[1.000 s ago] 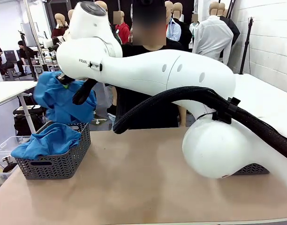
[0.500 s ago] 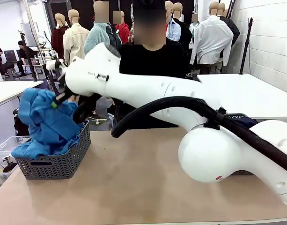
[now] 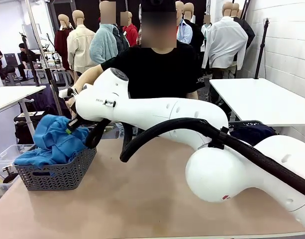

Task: Sort the tops and bottoms.
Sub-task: Sort the clothes according to human instructions.

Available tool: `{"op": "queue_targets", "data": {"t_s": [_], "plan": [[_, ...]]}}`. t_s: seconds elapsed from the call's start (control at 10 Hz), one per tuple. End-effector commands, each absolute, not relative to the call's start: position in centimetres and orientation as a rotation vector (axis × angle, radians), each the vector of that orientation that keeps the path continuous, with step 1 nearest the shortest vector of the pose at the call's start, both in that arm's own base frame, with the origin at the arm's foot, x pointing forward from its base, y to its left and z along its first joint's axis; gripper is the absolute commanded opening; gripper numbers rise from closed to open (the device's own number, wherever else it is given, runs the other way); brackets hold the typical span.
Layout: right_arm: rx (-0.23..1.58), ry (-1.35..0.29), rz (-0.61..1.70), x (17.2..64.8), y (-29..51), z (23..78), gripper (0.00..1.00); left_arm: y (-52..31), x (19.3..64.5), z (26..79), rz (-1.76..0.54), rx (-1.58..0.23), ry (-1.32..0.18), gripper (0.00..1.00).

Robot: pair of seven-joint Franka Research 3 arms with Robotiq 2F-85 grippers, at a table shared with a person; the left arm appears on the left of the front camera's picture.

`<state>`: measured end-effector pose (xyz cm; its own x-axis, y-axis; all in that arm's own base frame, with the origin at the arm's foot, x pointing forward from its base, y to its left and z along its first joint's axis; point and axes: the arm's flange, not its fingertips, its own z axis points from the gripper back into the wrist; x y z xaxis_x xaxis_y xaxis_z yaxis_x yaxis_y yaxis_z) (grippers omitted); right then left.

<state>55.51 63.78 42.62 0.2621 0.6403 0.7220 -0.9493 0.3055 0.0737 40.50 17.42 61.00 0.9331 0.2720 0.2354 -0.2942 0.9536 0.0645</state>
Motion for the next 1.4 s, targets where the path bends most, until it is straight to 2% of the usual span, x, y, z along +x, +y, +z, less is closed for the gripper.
{"op": "queue_targets", "data": {"t_s": [0.0,0.4,0.9,1.0,1.3], "plan": [[0.511,-0.520,1.129,69.9,79.9,44.6,0.00,17.4,40.5,60.9,0.308,0.098,-0.238,1.00],[0.476,-0.514,1.184,69.1,80.5,46.1,0.00,17.4,40.5,60.9,0.308,0.098,-0.238,1.00],[0.429,-0.559,1.172,68.2,80.3,48.4,0.88,17.4,40.5,60.9,0.308,0.098,-0.238,1.00],[0.401,-0.556,1.178,67.9,80.2,49.0,1.00,17.4,40.5,60.9,0.308,0.098,-0.238,1.00],[0.192,-0.525,1.191,64.1,76.1,54.8,1.00,17.4,40.5,60.9,0.308,0.098,-0.238,1.00]]}}
